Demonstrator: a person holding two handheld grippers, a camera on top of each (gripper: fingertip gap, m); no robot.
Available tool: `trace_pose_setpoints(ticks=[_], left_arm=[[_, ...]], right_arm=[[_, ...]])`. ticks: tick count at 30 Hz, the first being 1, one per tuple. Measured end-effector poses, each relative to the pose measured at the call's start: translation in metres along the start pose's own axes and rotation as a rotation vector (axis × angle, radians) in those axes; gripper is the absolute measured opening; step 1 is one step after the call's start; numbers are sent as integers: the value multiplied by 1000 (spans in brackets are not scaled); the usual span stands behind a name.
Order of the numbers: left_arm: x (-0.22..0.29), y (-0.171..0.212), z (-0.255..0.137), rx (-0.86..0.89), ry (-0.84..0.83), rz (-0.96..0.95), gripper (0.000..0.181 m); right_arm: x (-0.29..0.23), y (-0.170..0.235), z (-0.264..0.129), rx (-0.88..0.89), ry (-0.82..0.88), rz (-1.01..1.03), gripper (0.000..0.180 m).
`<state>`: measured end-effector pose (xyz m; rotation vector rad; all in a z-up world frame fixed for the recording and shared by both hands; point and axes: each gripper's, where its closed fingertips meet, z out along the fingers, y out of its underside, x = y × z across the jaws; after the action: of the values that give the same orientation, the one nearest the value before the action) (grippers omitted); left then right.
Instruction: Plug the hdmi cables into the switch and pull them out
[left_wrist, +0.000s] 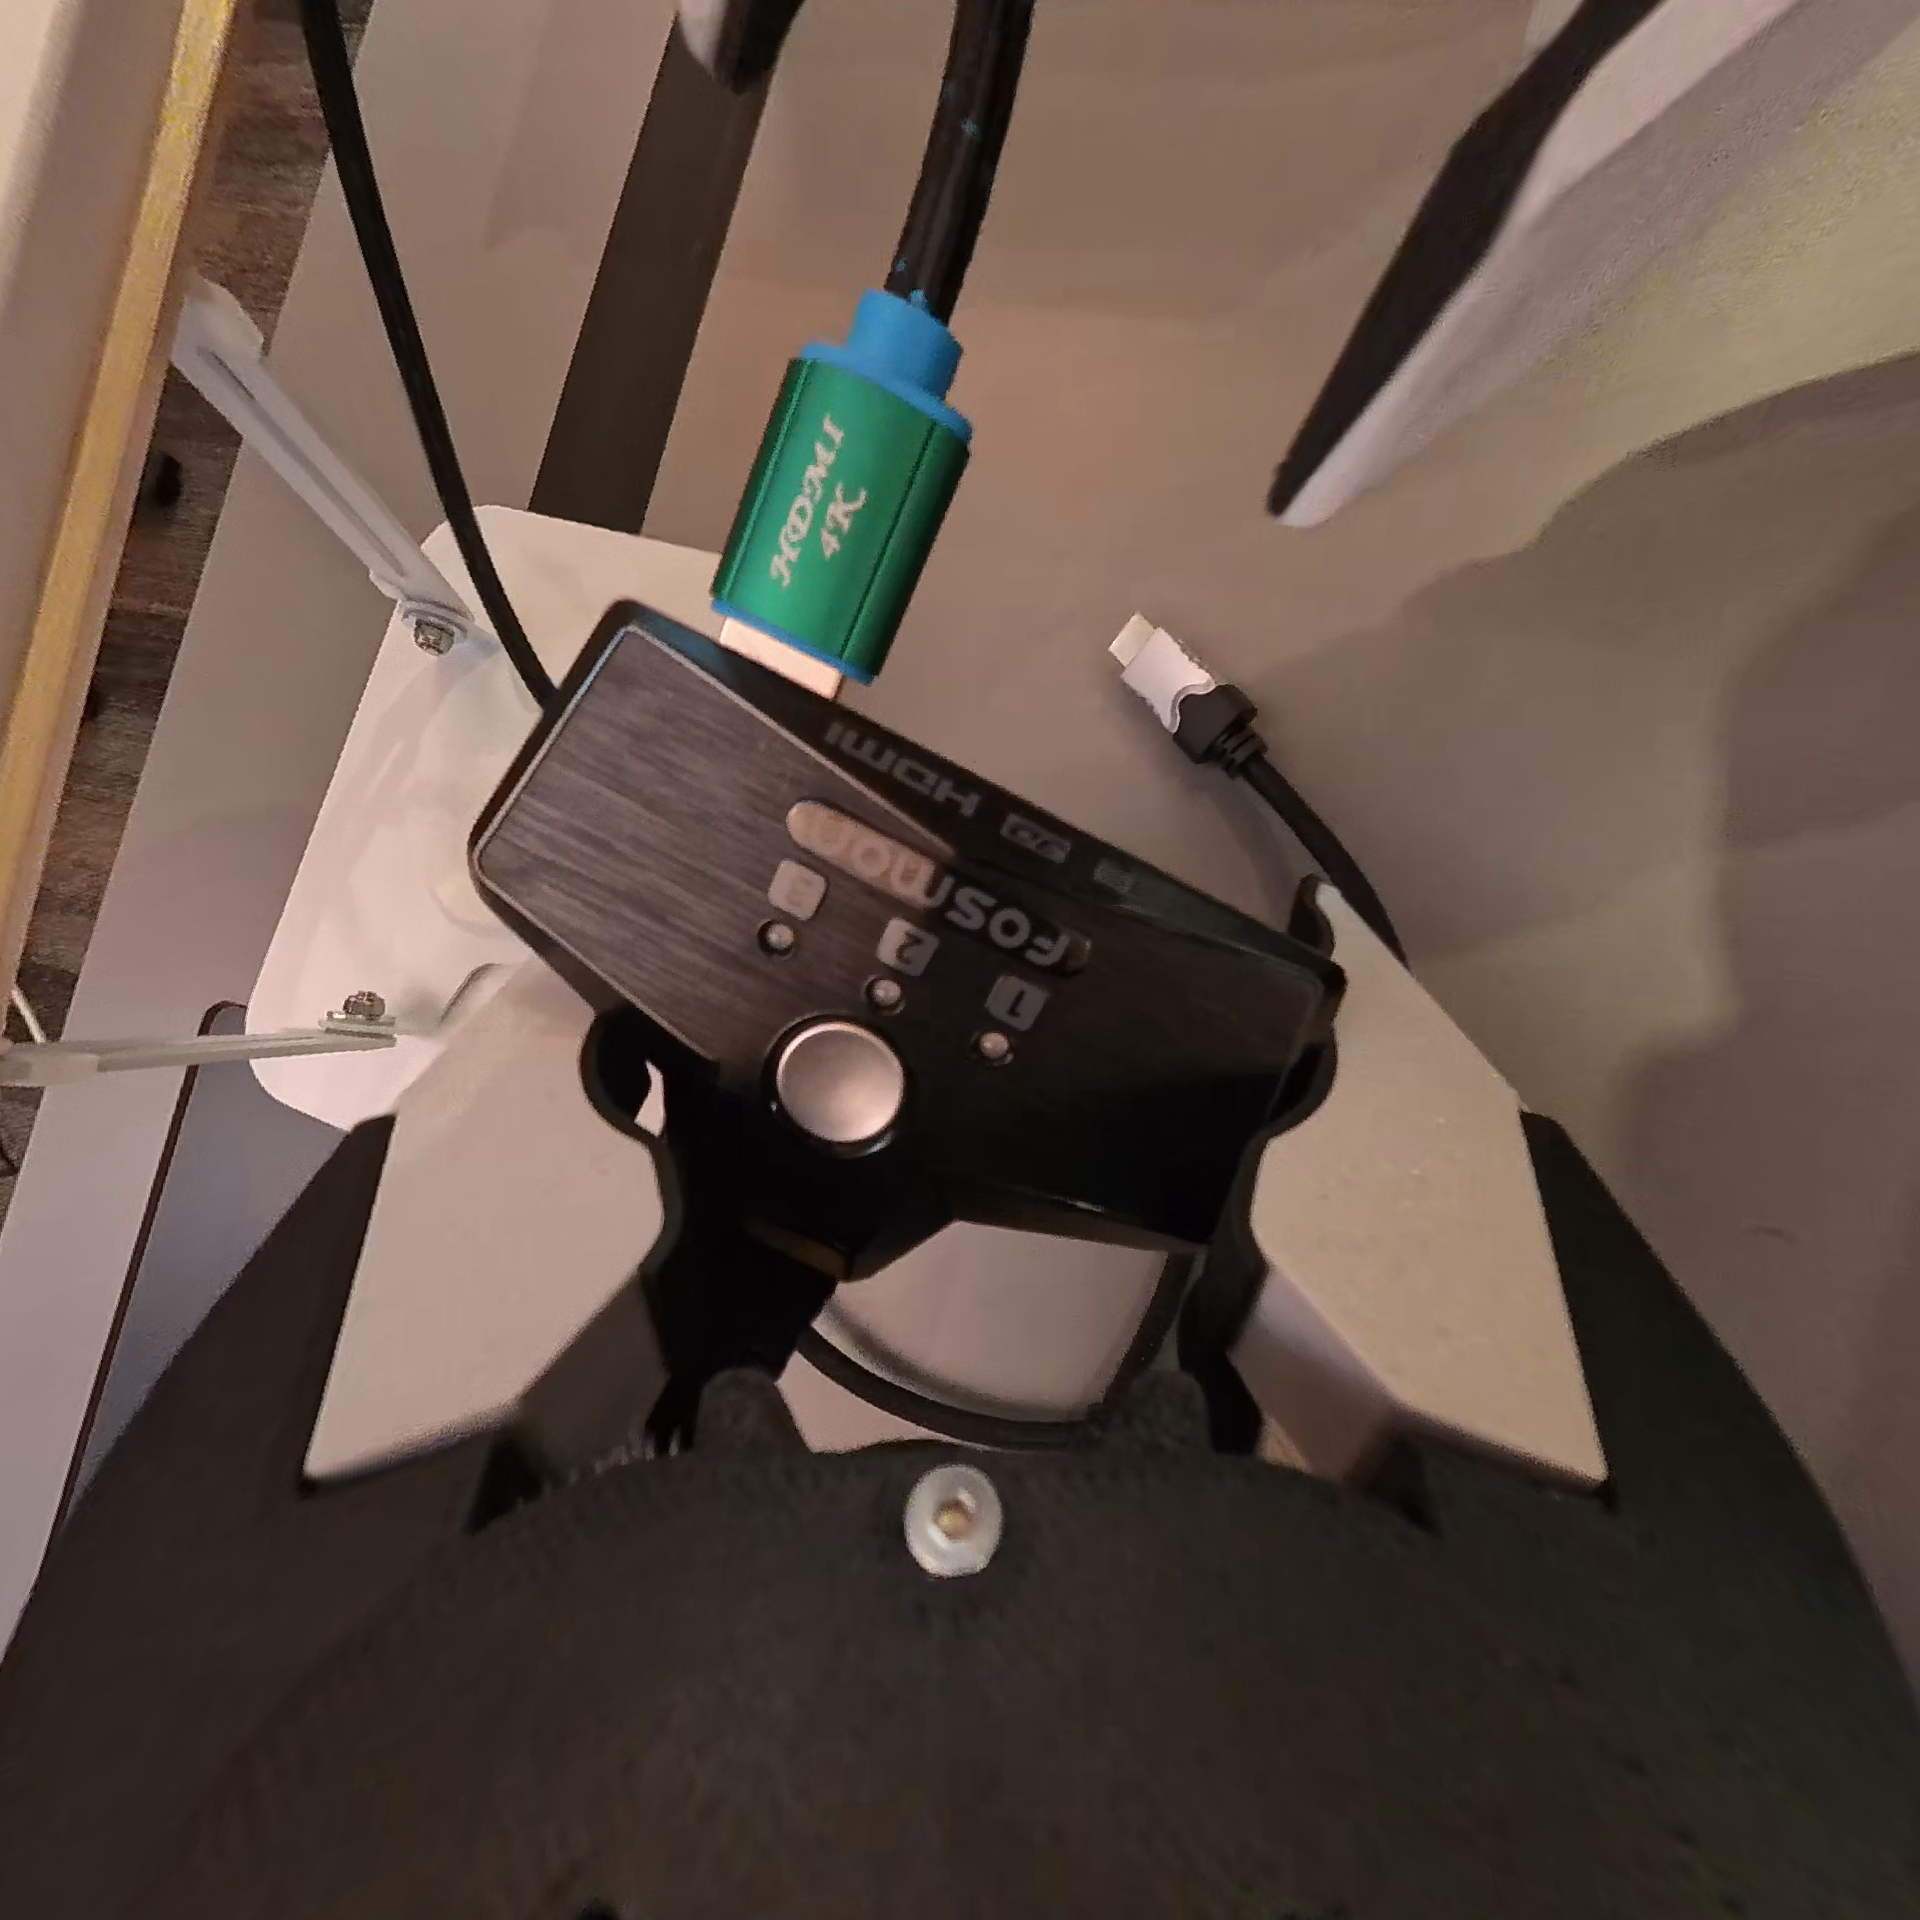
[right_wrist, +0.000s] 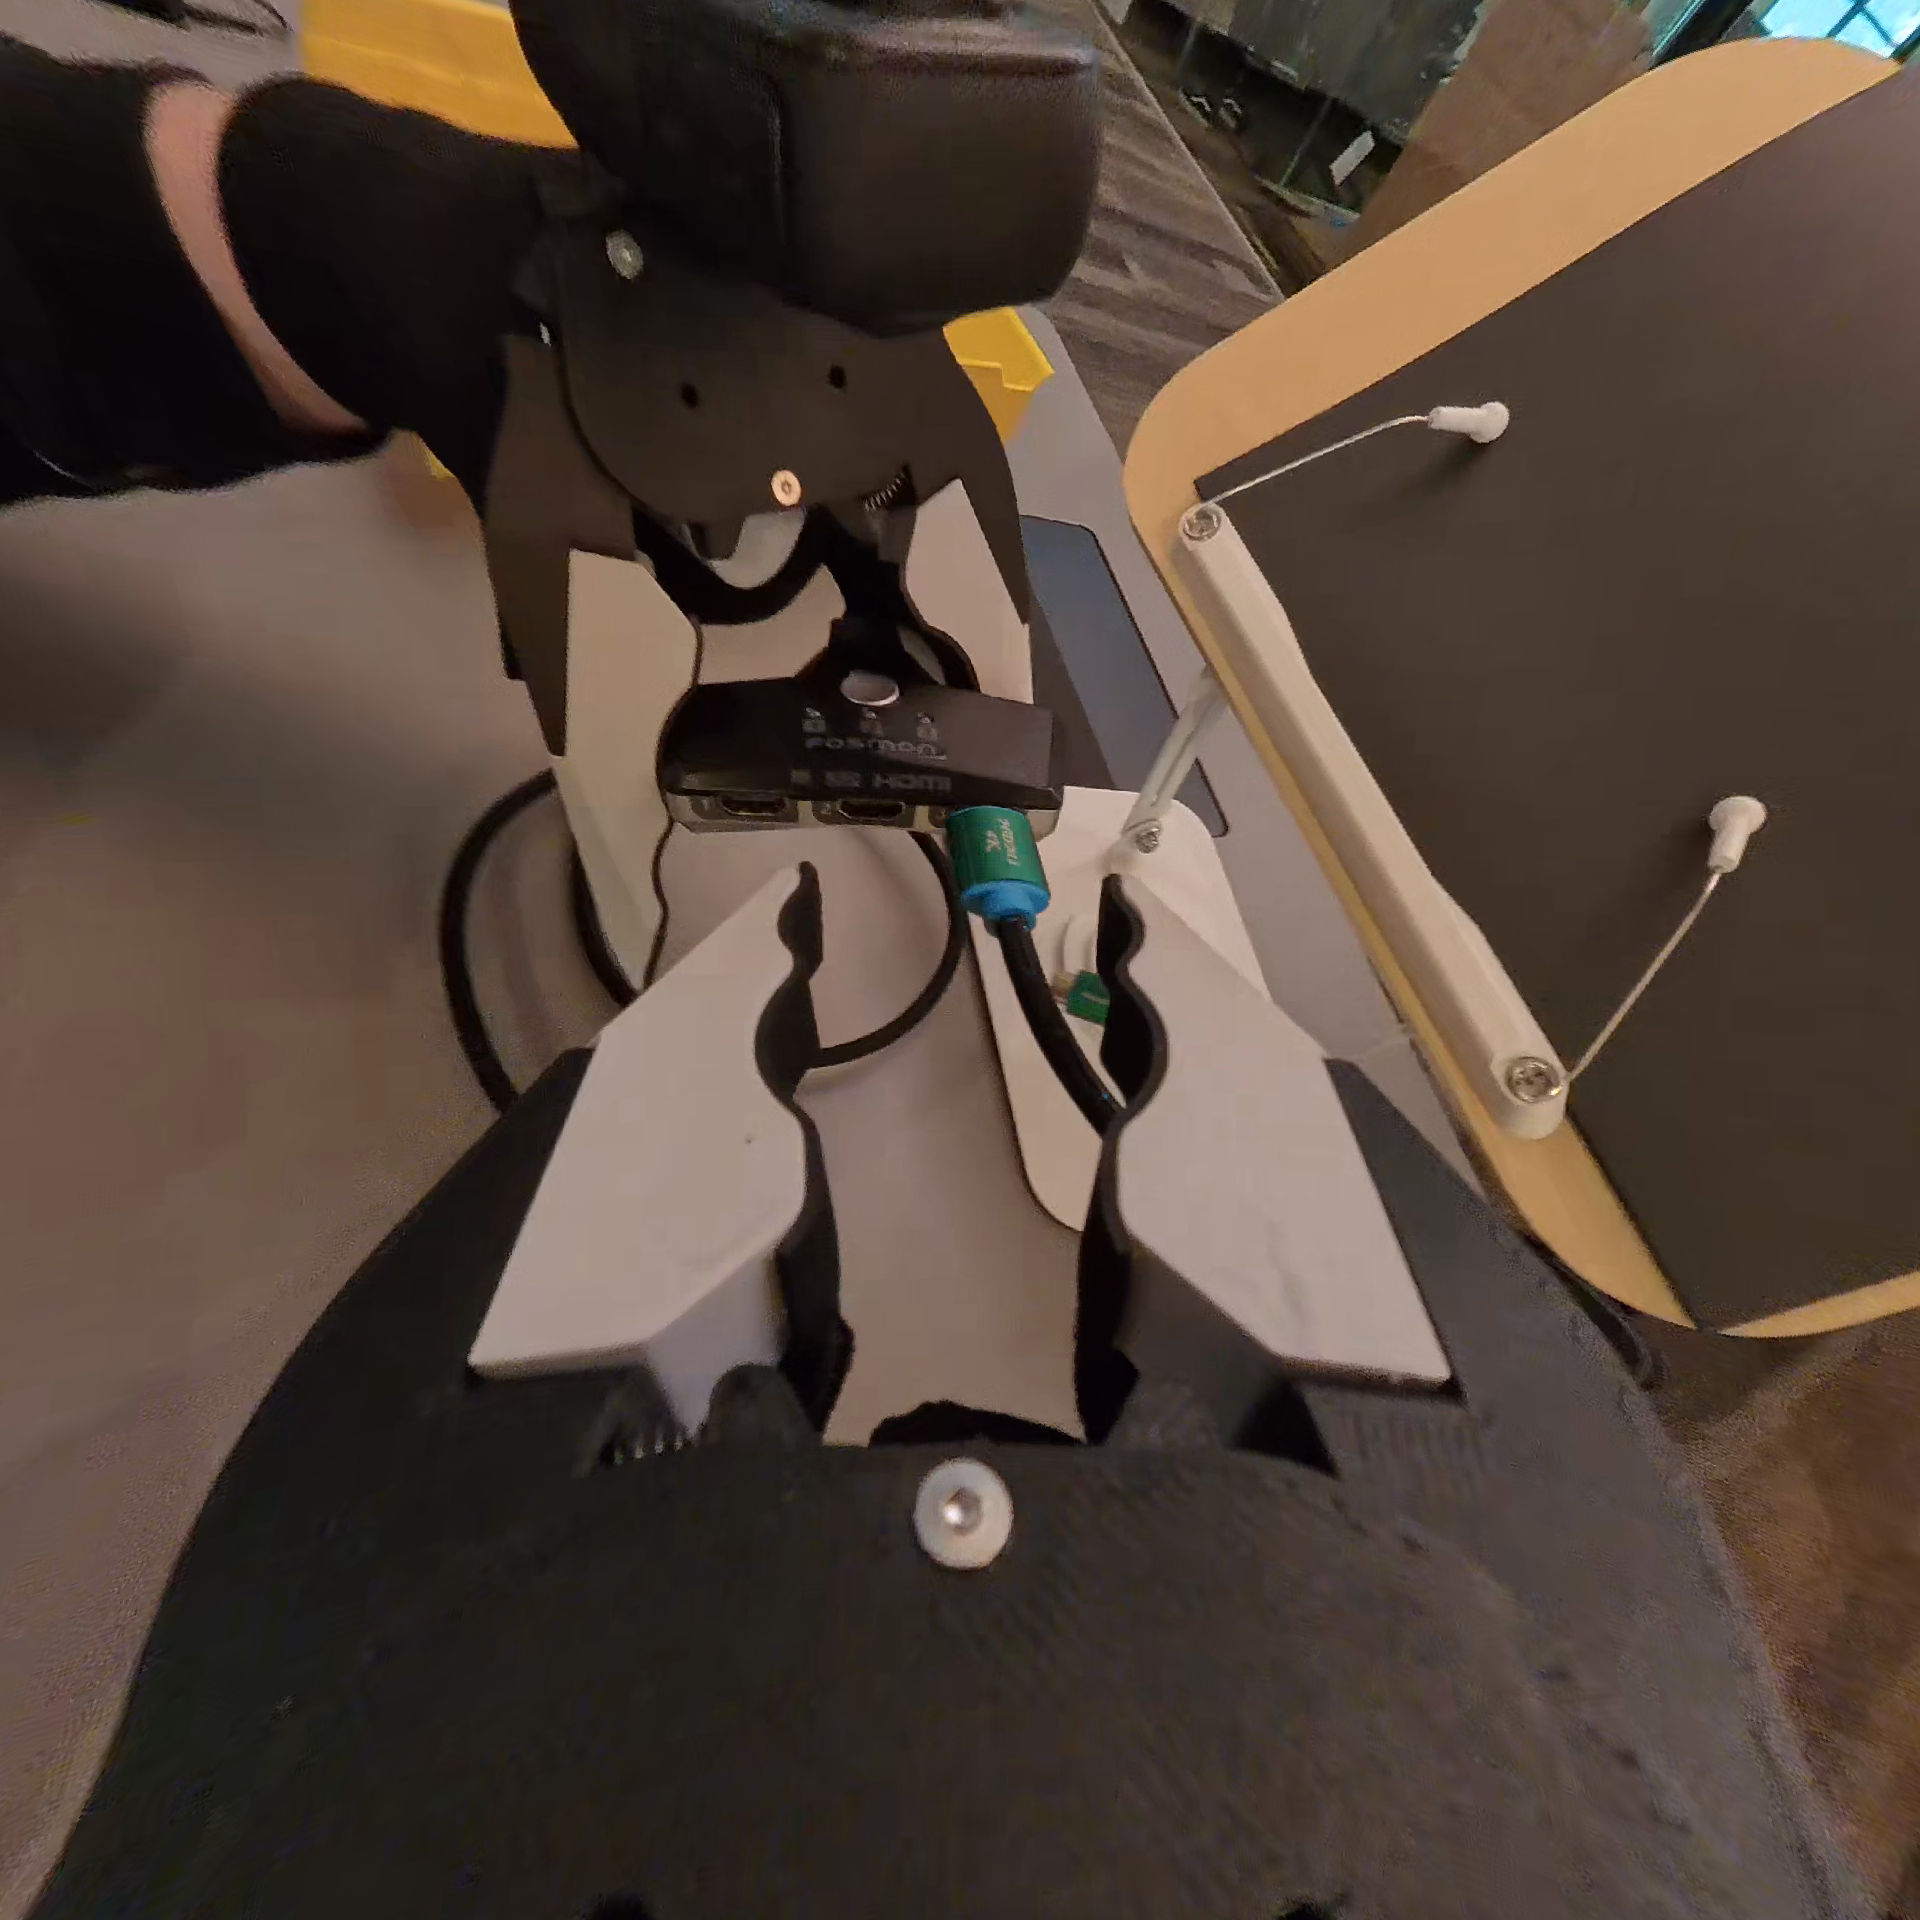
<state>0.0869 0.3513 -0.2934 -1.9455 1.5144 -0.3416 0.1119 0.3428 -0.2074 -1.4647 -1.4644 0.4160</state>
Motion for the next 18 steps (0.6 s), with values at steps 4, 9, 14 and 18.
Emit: trace_pose_setpoints(ticks=[4,9,14,18], left_arm=[[-1,1,1,1,1,-9,122],[2,-3,0,11,2,10,122],[-1,-5,-9,40,3,-3,121],[0,-9,-16,80,27,-12,121]], right_arm=[[15,2,1,-70,143,-149,59],[26,-3,-20,-92,164,-155,55],[24,-1,-69,15,84,-29,24],[8,33,-69,-14,-9,104,52]])
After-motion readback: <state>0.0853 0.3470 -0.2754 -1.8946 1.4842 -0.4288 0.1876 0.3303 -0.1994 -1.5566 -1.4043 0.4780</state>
